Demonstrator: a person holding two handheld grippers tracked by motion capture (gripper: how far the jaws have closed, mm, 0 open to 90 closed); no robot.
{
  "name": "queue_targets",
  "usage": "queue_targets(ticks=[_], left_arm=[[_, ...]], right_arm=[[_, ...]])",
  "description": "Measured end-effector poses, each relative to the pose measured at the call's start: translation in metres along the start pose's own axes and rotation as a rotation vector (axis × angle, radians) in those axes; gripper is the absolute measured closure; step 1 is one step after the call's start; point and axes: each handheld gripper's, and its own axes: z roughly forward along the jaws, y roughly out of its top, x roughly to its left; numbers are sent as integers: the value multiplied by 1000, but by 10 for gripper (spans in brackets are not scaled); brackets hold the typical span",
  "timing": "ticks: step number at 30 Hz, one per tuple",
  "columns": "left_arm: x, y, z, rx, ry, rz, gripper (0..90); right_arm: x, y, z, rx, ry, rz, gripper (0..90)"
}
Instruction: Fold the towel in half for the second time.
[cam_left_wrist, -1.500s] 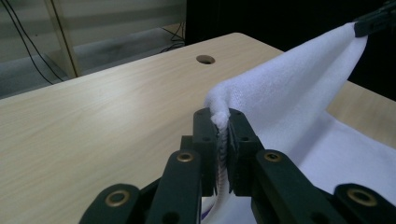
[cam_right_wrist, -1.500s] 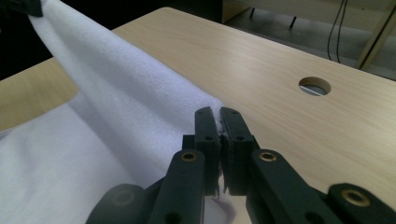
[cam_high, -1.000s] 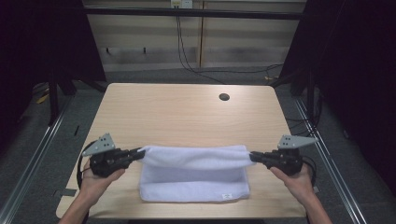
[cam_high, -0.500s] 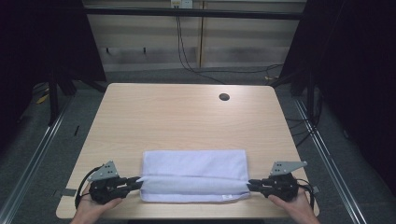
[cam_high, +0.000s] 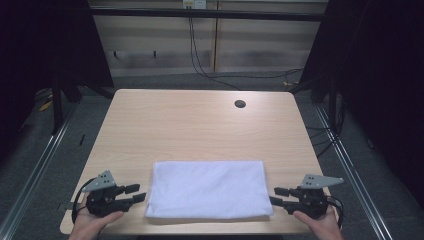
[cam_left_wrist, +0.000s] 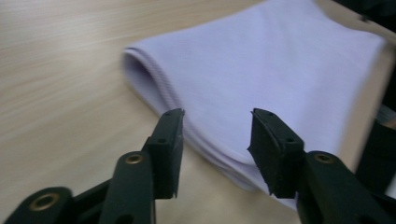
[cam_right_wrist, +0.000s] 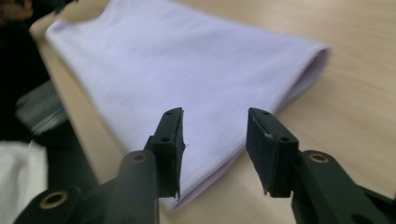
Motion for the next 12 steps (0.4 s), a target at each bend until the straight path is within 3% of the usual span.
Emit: queue_targets(ticks=[1,3,5,6,7,9,12], left_arm=[[11,4,6,12,54,-40,476],[22,9,14,16,102,-78,428],[31,13,23,35,150,-62,396],[34,14,26,36,180,-83,379],[36,13,26,26,176,-112,351],[33,12,25,35,168,-98,308],[31,7,23,23,153,-101,277]], right_arm=[[-11,4,-3,-52,-45,35,522],[-20,7,-4,-85,-111,63,478],[-30,11,-4,-109,-191,101,415],[-34,12,-4,-121,-226,102,411],[-38,14,-4,-121,-248,104,399],[-43,12,-1,-125,-294,102,370],[-52,3,9,-21,-323,92,352]])
